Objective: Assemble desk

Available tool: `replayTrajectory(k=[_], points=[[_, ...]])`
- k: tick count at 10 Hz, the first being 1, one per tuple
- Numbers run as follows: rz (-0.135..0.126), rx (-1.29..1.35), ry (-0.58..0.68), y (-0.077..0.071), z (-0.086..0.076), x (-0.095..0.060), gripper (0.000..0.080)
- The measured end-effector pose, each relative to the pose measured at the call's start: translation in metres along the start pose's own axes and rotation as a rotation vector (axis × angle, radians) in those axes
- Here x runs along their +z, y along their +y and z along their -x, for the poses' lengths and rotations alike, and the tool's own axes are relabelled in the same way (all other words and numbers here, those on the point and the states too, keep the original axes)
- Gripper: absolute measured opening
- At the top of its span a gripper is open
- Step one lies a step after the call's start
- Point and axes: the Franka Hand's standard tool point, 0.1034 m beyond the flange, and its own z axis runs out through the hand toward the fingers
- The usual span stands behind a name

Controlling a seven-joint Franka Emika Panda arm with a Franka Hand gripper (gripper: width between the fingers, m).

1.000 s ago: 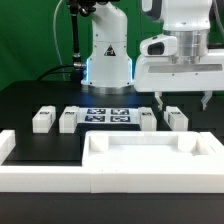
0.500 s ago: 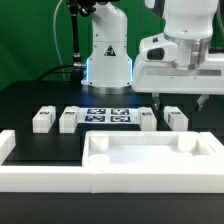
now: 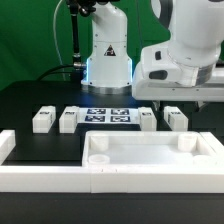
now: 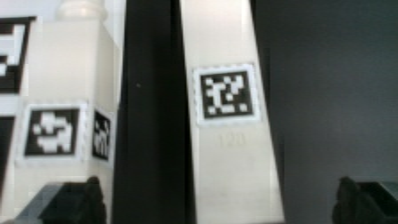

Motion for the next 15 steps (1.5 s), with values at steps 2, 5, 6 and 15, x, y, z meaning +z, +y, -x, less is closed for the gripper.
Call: replayTrajectory(k=[2, 5, 6, 15], points=[[-0.007, -0.023, -0.129, -0.001, 0.004, 0.006, 0.0648], [0.005, -0.030, -0.317, -0.005, 0.003, 0.015, 0.0648], [0.011, -0.026, -0.310, -0.010, -0.003, 0.017, 0.0648], [0.030, -0.015, -0.350, -0.012, -0.001, 0.041, 0.0378]])
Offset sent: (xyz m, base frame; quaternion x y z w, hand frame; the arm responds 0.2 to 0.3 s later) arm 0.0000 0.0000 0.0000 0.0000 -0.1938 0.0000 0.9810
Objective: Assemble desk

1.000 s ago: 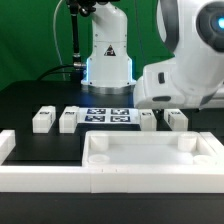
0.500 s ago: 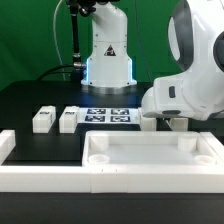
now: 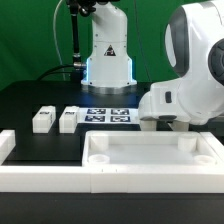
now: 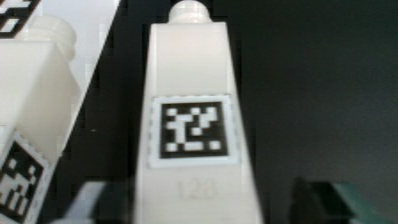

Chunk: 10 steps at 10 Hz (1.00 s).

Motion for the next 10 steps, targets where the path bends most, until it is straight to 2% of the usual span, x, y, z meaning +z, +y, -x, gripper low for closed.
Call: replayTrajectory(k=[1, 3, 4, 5, 7, 9, 10], points=[[-0.001, -0.006, 0.000, 0.001, 0.000, 0.000, 0.0286], [-0.011, -0.024, 0.005, 0.006, -0.001, -0.004, 0.0287], [-0.016, -0.026, 0.013, 0.008, 0.002, -0.011, 0.0287], [-0.017, -0.030, 0.014, 0.008, 0.008, -0.020, 0.0287], [-0.025, -0.056, 0.037, 0.012, 0.029, -0.053, 0.0287], [-0.024, -0.056, 0.043, 0.011, 0.025, -0.048, 0.0287], [-0.028, -0.056, 0.086, 0.010, 0.021, -0.053, 0.0287]])
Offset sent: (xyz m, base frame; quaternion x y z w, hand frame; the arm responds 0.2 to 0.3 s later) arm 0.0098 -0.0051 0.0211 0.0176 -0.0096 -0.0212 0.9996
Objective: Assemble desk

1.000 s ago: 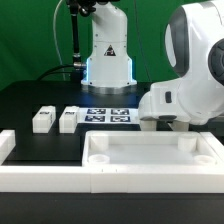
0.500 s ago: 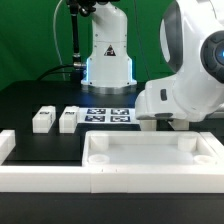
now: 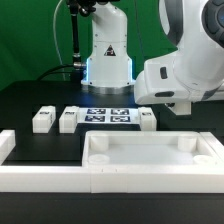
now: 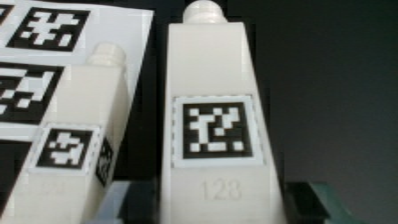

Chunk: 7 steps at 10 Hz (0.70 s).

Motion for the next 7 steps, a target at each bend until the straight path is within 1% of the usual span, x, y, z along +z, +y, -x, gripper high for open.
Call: replayTrajectory(k=[1, 2, 3, 4, 5, 6, 7], points=[[-0.011, -0.014, 0.038, 0.001, -0.007, -0.001, 0.0287], [-0.029, -0.014, 0.110, 0.007, -0.017, -0.003, 0.0287], [-0.030, -0.014, 0.170, 0.008, -0.009, -0.021, 0.0287], [-0.027, -0.020, 0.209, 0.005, 0.006, -0.042, 0.0287], [-0.027, -0.023, 0.273, 0.003, 0.001, -0.053, 0.0287], [-0.027, -0.021, 0.366, 0.003, -0.005, -0.058, 0.0287], [-0.026, -0.019, 0.449, 0.004, -0.006, -0.058, 0.0287]])
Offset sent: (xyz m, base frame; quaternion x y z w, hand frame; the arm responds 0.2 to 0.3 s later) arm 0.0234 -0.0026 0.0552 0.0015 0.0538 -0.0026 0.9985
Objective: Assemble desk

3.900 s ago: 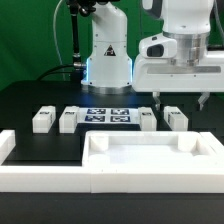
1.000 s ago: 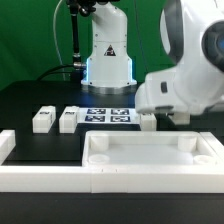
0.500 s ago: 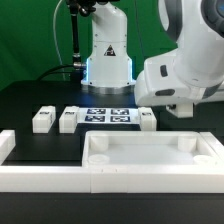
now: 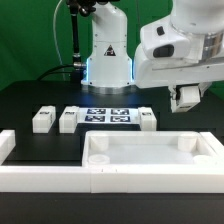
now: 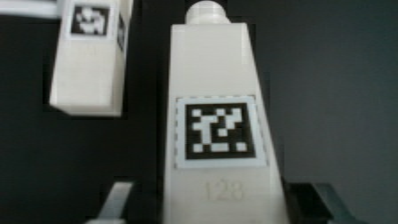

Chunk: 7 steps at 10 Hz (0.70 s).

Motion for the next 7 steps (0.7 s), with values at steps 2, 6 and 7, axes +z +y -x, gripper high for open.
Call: replayTrajectory(k=[2, 6, 7], points=[[0.003, -0.003, 0.149, 0.001, -0.004, -0.003, 0.0287], [0.000, -0.009, 0.385, 0.001, -0.009, -0.059, 0.0287], [0.001, -0.011, 0.459, 0.001, -0.011, -0.058, 0.0287]])
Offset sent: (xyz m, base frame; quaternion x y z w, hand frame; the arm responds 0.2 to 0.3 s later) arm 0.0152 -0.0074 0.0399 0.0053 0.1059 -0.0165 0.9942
